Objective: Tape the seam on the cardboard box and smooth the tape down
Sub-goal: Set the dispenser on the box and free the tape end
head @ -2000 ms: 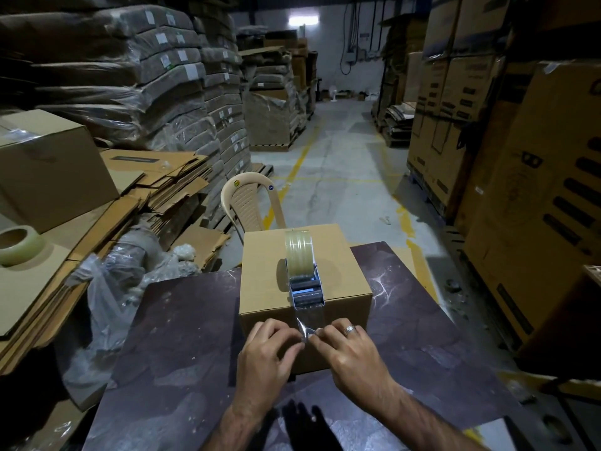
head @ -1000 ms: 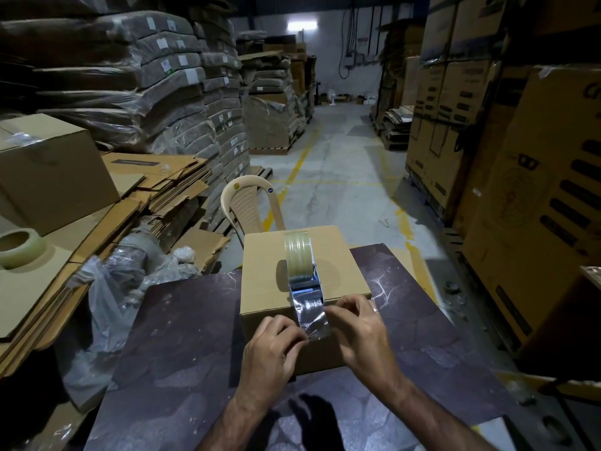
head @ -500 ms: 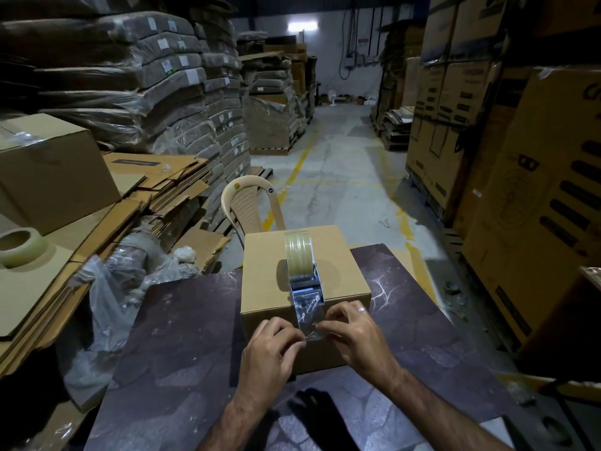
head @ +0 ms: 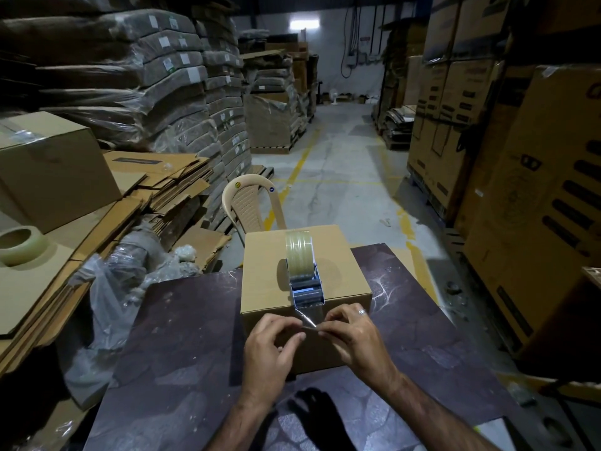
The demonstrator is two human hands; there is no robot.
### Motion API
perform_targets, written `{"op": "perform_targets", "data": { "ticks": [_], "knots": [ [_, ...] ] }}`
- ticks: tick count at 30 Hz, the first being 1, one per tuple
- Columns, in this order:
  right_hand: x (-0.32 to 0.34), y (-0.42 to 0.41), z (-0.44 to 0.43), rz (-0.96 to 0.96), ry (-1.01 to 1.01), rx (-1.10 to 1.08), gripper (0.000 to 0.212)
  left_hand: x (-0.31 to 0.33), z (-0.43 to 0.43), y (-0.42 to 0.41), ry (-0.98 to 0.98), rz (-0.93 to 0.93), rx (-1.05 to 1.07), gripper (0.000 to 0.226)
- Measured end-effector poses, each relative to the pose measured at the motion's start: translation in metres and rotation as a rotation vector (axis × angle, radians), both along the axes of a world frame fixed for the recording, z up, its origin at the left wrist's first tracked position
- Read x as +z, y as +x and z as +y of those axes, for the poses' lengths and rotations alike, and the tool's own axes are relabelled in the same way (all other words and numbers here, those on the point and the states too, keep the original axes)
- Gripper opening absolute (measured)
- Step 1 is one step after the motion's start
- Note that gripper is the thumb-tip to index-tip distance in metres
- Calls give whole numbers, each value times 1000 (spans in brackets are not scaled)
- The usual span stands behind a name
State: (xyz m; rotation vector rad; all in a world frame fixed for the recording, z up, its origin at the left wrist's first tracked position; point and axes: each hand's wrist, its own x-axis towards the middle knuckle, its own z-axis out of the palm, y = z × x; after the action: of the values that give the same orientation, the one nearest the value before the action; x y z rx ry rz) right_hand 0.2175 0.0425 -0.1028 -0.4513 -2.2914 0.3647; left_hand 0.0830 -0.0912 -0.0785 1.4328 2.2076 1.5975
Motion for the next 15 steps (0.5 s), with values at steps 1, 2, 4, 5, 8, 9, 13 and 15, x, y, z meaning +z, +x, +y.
{"op": "perform_targets", "data": {
  "ticks": [1, 2, 4, 5, 8, 9, 13, 15],
  "knots": [
    [1, 0, 0, 0, 0, 1, 16, 0, 0, 2, 13, -41, -1, 19],
    [2, 0, -1, -3, 6, 1, 16, 0, 0, 4, 23, -71, -5, 21],
    [3, 0, -2, -10, 24, 0, 17, -4, -1, 7, 31, -102, -8, 27],
    [4, 0, -2, -13, 34, -2, 17, -6, -1, 7, 33, -124, 2, 31],
    [4, 1, -2, -20, 62, -15, 17, -9, -4, 5, 27, -210, 55, 41],
    [3, 2, -2, -24, 72, -21, 17, -10, -5, 4, 11, -195, 48, 44],
    [3, 5, -2, -45, 118, -24, 19, -10, -5, 2, -59, -27, -57, 45],
    [3, 6, -3, -61, 139, -24, 19, -12, -3, -2, -74, 91, -54, 35]
  ]
}}
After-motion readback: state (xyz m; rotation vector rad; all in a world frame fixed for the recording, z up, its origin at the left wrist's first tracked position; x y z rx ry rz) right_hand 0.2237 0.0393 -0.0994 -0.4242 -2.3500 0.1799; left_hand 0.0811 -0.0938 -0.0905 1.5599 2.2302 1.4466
